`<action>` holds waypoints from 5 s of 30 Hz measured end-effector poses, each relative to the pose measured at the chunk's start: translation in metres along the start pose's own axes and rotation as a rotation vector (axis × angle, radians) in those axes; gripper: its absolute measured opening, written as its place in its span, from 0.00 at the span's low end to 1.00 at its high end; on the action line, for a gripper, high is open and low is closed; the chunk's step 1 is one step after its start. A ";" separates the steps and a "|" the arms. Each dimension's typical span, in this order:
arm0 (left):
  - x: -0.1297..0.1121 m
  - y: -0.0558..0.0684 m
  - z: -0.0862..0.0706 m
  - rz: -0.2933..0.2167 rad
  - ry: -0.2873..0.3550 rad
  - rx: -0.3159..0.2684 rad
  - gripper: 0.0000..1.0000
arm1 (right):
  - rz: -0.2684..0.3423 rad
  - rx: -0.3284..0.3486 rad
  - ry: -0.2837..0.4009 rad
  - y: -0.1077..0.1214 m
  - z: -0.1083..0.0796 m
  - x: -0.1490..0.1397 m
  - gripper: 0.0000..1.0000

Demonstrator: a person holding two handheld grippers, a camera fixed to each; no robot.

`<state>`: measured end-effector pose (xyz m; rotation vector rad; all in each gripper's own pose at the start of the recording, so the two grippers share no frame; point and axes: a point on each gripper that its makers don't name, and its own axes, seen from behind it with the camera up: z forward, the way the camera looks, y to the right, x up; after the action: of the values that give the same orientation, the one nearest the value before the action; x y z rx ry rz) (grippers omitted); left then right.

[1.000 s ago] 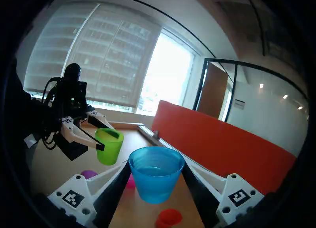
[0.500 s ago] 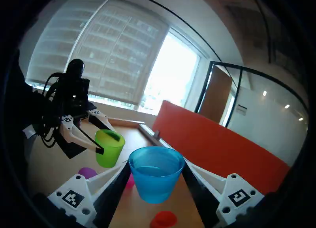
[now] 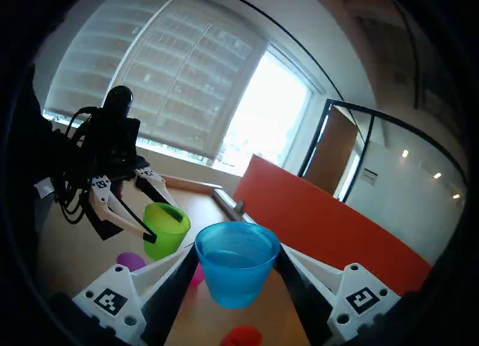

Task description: Pour water

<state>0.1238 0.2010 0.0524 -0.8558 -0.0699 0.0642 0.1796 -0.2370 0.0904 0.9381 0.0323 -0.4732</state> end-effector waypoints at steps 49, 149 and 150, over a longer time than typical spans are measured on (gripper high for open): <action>-0.004 0.022 0.003 0.012 0.003 -0.041 0.88 | -0.167 0.001 0.014 0.000 0.017 0.028 0.91; -0.004 0.030 0.001 0.014 0.012 -0.060 0.88 | -0.594 0.053 -0.005 -0.012 0.046 0.046 0.91; -0.004 0.030 0.001 0.014 0.013 -0.060 0.88 | -0.598 0.053 -0.006 -0.013 0.046 0.046 0.91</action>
<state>0.1191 0.2217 0.0302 -0.9166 -0.0543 0.0700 0.2077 -0.2968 0.0980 0.9737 0.3020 -1.0331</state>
